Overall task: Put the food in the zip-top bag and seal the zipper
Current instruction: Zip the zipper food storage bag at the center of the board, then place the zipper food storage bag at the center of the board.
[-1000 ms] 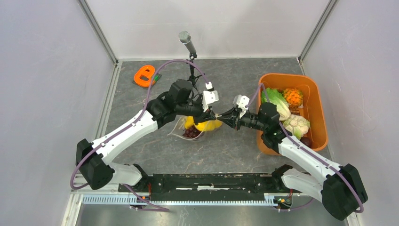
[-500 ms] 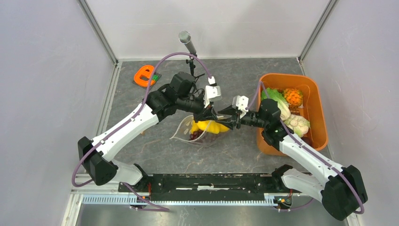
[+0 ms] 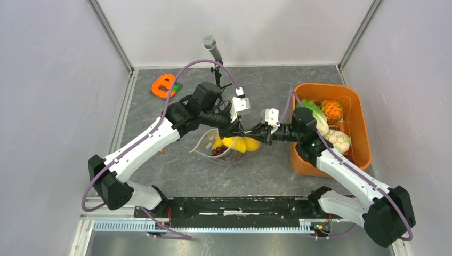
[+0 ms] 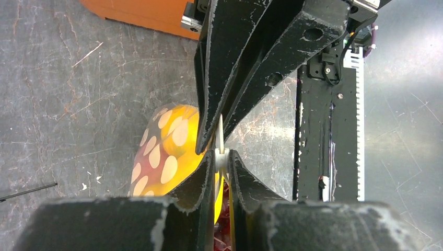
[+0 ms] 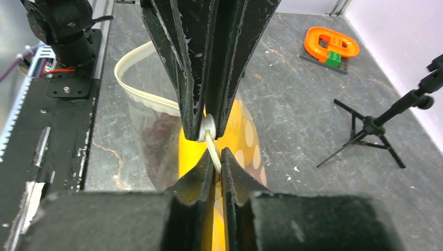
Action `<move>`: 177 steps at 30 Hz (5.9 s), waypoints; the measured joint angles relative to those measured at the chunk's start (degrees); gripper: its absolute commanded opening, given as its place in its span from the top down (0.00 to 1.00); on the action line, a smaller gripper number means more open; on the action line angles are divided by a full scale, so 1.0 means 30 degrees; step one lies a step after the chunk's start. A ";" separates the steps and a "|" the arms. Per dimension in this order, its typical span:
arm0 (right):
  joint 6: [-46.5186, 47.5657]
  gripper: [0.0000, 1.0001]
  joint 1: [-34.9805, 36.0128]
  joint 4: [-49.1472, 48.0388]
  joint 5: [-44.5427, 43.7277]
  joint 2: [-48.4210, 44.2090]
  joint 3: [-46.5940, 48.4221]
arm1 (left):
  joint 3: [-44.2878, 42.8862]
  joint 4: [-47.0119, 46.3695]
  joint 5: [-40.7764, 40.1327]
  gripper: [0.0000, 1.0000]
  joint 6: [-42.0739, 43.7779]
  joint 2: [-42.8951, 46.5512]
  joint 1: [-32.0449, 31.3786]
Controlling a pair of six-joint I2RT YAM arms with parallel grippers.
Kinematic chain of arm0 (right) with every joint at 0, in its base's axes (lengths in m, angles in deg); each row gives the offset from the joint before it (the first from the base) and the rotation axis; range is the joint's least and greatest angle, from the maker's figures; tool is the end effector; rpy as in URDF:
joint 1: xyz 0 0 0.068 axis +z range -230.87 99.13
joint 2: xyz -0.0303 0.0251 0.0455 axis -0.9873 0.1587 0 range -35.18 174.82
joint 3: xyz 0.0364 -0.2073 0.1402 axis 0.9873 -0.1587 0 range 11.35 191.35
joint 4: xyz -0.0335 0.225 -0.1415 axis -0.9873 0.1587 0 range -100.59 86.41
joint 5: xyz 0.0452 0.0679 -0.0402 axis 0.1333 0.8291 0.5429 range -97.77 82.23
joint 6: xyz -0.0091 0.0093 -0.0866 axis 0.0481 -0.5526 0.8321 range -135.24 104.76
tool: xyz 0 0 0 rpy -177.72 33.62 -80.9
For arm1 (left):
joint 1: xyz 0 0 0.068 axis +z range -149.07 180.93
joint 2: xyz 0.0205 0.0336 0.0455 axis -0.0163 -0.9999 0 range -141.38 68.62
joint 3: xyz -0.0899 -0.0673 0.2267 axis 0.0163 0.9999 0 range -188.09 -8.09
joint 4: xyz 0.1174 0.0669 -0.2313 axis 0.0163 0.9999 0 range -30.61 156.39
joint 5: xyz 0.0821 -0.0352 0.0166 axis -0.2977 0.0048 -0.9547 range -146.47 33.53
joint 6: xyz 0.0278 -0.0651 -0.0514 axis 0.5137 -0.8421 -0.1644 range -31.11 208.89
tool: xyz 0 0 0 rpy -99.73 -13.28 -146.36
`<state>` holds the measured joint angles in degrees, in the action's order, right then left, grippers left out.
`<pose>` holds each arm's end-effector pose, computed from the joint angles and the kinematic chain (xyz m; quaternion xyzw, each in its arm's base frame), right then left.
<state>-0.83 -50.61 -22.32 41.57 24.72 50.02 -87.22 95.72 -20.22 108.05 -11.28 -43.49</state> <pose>0.2099 0.1906 0.2682 -0.5131 0.5390 0.3965 0.5376 0.2099 -0.2697 0.3274 0.5660 0.6503 -0.3644 0.3522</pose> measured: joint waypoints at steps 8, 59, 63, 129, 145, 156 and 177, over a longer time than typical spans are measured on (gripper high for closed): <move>-0.0459 1.00 0.0051 -0.0342 -0.0984 -0.0131 -0.0197 | 0.0109 -0.0408 -0.0743 0.98 -0.0007 0.0029 0.0000; 0.2761 1.00 0.1093 0.3075 -0.1100 0.1559 0.2244 | 0.2572 -0.1093 -0.3395 0.98 -0.0459 0.1909 0.0022; 0.1676 1.00 0.1151 0.1406 -0.2157 0.0852 0.0998 | 0.2987 -0.1632 -0.3993 0.98 -0.0459 0.2055 0.0000; -0.7468 1.00 -0.1290 -0.5005 -1.1497 -0.0794 -0.3541 | 0.7446 -0.4539 -0.7956 0.98 -0.2812 0.5034 0.0036; -0.8378 1.00 -0.2106 -0.5719 -1.0921 -0.0058 -0.3504 | 0.8065 -0.2208 -0.9908 0.97 -0.3810 0.6113 0.0044; -0.8575 1.00 -0.2317 -0.6025 -0.9952 0.0080 -0.3504 | 0.8043 -0.1537 -1.1285 0.44 -0.4299 0.5880 0.0109; -0.8415 1.00 -0.2390 -0.3847 -0.8604 0.3242 0.2805 | 0.9770 -0.4182 -1.6837 0.00 -0.8684 1.1213 0.1479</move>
<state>-26.07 -57.78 -33.86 15.76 34.45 58.44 -57.91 83.18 -70.73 82.00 22.36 -39.05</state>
